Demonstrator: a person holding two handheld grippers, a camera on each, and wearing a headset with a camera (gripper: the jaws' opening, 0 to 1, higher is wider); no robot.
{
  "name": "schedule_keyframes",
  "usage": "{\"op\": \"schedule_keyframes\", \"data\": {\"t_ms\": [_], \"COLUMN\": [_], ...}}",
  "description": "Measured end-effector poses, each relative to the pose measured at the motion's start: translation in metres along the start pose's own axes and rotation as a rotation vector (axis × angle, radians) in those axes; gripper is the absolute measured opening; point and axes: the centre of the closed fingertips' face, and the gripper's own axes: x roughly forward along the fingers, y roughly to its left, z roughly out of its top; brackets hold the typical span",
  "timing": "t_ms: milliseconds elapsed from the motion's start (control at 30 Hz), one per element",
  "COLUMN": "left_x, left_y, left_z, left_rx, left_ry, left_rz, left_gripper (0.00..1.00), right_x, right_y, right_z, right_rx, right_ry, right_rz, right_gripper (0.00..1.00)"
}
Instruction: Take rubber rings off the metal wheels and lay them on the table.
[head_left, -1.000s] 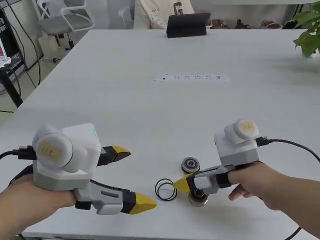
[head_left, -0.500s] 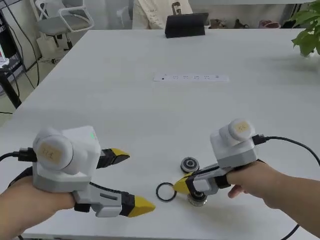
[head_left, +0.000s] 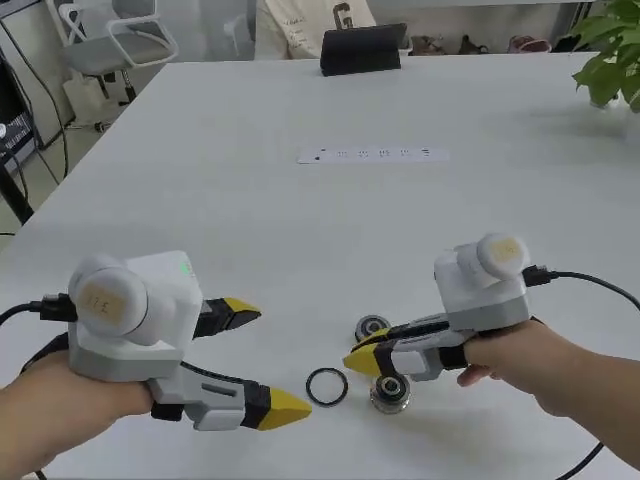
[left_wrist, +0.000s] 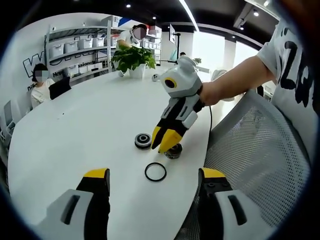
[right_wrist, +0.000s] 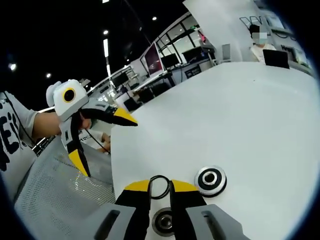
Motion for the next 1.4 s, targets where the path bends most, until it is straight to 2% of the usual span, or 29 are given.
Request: {"op": "schedule_keyframes", "data": {"t_ms": [300,633,1033,1267,1400], "left_x": [0.008,0.022,0.040,0.051,0.056], "left_y": [0.007,0.014,0.020,0.025,0.027], "left_z": [0.002,0.013,0.022,0.023,0.026], "left_rx": [-0.003,0.007,0.017,0.024,0.024], "left_ry": [0.003,-0.003,-0.002,0.002,-0.010], "left_rz": [0.000,-0.009,-0.024,-0.026,-0.027], "left_gripper": [0.67,0.66,0.60,0.56,0.51], "right_x": [-0.019,-0.038,-0.046,-0.046,-0.046], "right_y": [-0.010,-0.028,-0.042,-0.049,-0.050], "right_z": [0.011,0.017,0.008,0.003,0.000], "right_rx": [-0.033,-0.073,-0.147,-0.156,-0.167], "right_ry": [-0.073,-0.123,-0.108,-0.100,-0.092], "right_rz": [-0.038,-0.112,-0.176,-0.196,-0.199], "right_gripper": [0.16,0.24,0.32,0.33,0.34]}}
